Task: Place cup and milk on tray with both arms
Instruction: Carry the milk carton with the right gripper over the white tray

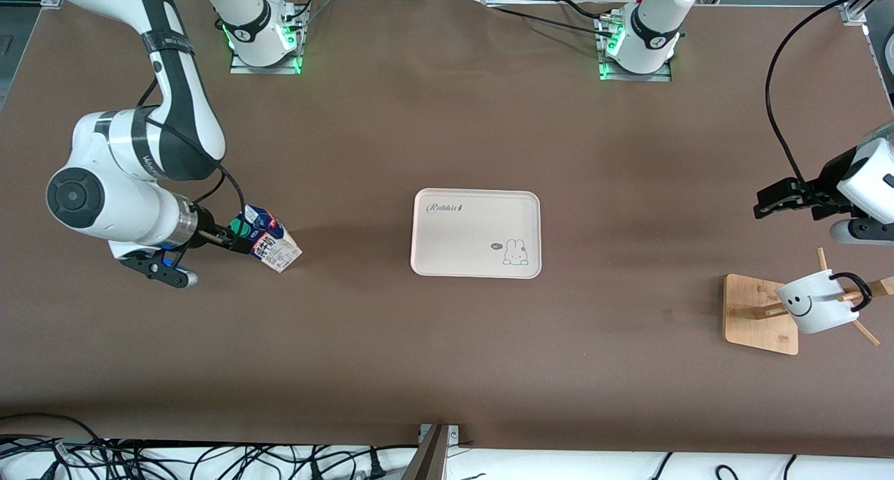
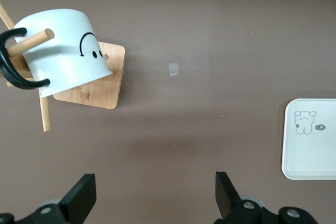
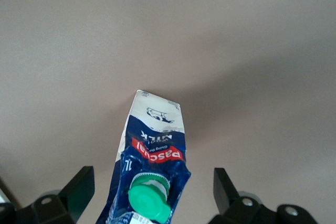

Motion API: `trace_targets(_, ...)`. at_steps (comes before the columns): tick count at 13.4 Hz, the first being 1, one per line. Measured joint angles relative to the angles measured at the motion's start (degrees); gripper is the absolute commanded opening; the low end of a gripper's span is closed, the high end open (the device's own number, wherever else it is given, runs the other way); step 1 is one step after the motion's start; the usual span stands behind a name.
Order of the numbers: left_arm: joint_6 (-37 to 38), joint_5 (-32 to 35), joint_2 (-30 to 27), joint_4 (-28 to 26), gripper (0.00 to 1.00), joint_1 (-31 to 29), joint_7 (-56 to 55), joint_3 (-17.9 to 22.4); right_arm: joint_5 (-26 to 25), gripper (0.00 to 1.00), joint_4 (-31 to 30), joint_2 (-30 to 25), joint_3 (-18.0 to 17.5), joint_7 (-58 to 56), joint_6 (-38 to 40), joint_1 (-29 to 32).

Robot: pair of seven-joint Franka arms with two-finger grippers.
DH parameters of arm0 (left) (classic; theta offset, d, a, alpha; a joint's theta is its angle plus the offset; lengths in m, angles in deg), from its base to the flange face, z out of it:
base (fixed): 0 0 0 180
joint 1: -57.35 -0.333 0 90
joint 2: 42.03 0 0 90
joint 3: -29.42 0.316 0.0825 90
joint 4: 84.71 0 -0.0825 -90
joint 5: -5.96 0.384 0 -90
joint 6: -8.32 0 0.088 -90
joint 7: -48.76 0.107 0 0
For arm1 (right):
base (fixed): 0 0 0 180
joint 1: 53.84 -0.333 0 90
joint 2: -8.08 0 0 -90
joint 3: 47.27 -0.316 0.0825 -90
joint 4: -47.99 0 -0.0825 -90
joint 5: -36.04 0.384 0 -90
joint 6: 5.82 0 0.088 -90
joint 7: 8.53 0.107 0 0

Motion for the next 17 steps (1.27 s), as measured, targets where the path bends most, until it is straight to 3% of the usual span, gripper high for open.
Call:
trace_targets(3,-4.4,0.0,0.0,-2.5,1.00,-0.1,0.0,0.0,0.1,1.00,-3.1,0.0,0.0,1.3,-2.1,-0.3)
trace_targets(5,-7.5,0.0,-0.1,-3.5,1.00,0.0,0.0,0.0,0.1,0.93,-4.1,0.0,0.0,2.2,-2.5,-0.3)
trace_targets(7,-14.3,0.0,-0.7,-6.4,1.00,0.0,0.0,0.0,0.3,0.63,-4.6,0.0,-0.4,3.0,-2.5,-0.3)
trace_targets(8,-17.4,0.0,-1.1,-8.2,1.00,-0.1,0.0,0.0,0.3,0.52,-4.7,0.0,-1.0,3.3,-2.5,-0.3)
trace_targets(9,-20.4,0.0,-1.5,-10.1,1.00,-0.1,-0.1,0.0,0.3,0.46,-4.7,0.0,-1.6,3.6,-2.5,-0.5)
trace_targets(13,-31.3,-1.3,-3.6,-17.7,1.00,-0.1,-0.4,0.0,0.3,0.46,-4.0,-0.7,-3.8,3.6,-2.0,-1.1)
trace_targets(17,-38.2,-2.6,-5.8,-24.4,1.00,-0.1,-0.4,0.0,0.4,0.47,1.8,-1.5,-9.0,3.0,2.6,-2.0)
